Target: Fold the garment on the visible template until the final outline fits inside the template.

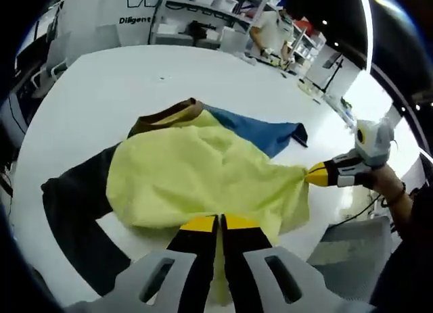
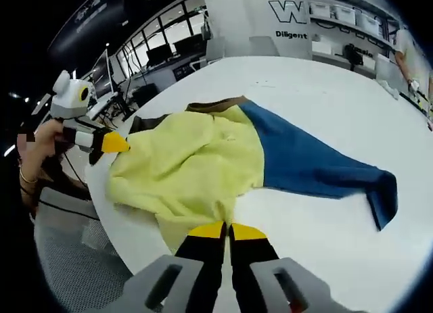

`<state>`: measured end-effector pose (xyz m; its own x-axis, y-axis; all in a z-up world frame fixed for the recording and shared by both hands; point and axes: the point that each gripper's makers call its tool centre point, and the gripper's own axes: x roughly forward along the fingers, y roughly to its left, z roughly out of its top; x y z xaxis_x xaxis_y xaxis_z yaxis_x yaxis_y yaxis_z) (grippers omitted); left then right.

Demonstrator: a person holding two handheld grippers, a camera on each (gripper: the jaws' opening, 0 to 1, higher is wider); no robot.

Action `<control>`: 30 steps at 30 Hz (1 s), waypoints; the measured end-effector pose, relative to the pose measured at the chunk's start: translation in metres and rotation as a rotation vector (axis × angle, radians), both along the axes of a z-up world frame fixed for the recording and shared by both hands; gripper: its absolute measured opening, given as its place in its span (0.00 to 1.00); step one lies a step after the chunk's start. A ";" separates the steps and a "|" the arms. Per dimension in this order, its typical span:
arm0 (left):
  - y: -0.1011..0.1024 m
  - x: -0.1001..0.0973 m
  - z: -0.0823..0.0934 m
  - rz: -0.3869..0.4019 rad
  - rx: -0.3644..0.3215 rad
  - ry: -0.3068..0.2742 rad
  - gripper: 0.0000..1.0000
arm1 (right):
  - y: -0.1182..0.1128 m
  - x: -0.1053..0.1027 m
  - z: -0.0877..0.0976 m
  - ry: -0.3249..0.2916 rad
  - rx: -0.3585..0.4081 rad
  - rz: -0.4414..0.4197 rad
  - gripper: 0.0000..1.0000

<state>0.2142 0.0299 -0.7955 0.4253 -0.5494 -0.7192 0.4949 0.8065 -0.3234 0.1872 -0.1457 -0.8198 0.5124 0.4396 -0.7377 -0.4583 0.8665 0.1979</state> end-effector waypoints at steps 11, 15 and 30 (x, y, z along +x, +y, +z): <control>-0.040 -0.002 -0.021 -0.061 0.041 0.004 0.02 | 0.003 0.002 -0.002 -0.007 -0.010 -0.006 0.00; -0.048 -0.002 -0.031 -0.066 0.086 -0.006 0.04 | 0.003 0.003 -0.005 -0.003 -0.012 -0.011 0.00; -0.061 -0.005 -0.062 -0.132 0.286 -0.059 0.18 | 0.002 0.001 -0.011 0.008 -0.001 -0.034 0.00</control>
<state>0.2097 -0.0310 -0.8575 0.4097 -0.3816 -0.8286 0.6124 0.7883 -0.0602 0.1885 -0.1437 -0.8304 0.5211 0.4212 -0.7423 -0.4269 0.8818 0.2006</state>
